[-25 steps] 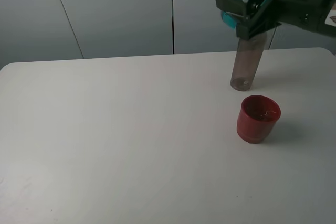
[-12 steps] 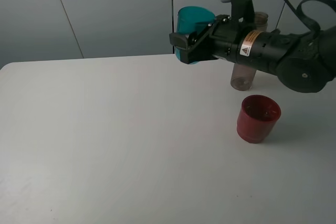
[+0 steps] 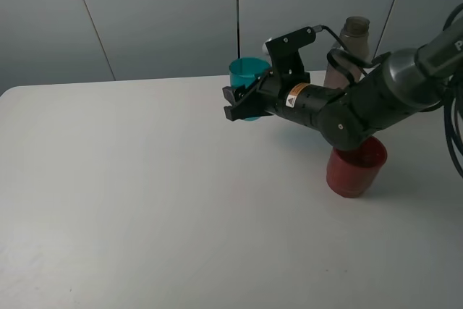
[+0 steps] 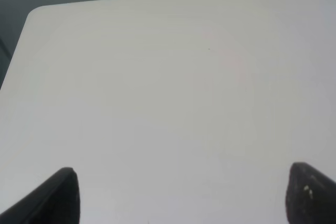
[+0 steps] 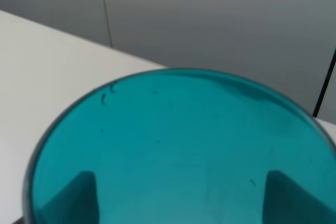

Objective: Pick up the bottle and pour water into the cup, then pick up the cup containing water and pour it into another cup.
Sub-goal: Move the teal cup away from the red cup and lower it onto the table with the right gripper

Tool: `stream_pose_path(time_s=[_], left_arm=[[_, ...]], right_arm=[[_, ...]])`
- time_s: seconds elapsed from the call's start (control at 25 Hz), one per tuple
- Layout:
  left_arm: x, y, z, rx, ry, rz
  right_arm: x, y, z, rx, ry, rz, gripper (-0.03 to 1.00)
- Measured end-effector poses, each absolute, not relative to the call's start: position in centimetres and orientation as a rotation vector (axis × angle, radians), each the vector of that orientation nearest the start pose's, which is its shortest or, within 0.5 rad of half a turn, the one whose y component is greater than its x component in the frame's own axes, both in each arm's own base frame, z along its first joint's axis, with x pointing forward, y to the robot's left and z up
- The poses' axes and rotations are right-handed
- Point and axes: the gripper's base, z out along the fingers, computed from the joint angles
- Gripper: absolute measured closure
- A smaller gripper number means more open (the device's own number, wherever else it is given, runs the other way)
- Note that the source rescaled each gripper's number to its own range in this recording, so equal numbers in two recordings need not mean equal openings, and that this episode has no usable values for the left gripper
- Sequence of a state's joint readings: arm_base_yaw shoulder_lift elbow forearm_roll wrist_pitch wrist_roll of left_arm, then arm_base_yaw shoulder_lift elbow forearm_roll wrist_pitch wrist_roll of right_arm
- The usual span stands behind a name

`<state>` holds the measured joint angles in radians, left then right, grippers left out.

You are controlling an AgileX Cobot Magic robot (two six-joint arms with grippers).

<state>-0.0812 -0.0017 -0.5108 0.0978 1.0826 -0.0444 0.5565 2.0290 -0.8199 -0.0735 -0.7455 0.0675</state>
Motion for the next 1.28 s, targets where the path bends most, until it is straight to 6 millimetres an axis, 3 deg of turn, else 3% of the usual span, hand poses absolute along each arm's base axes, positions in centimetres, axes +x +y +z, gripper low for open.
stream_pose_path(time_s=[0.24,1.28], left_arm=[[-0.7,0.8,27.9,0.031,2.050,0.039],[-0.7,0.8,27.9,0.031,2.050,0.039]], right_arm=[[31.3,19.9,7.9,-0.609,1.958,0.380,0.92],[31.0,19.7,6.1,-0.698,1.995,0.322,0.92]])
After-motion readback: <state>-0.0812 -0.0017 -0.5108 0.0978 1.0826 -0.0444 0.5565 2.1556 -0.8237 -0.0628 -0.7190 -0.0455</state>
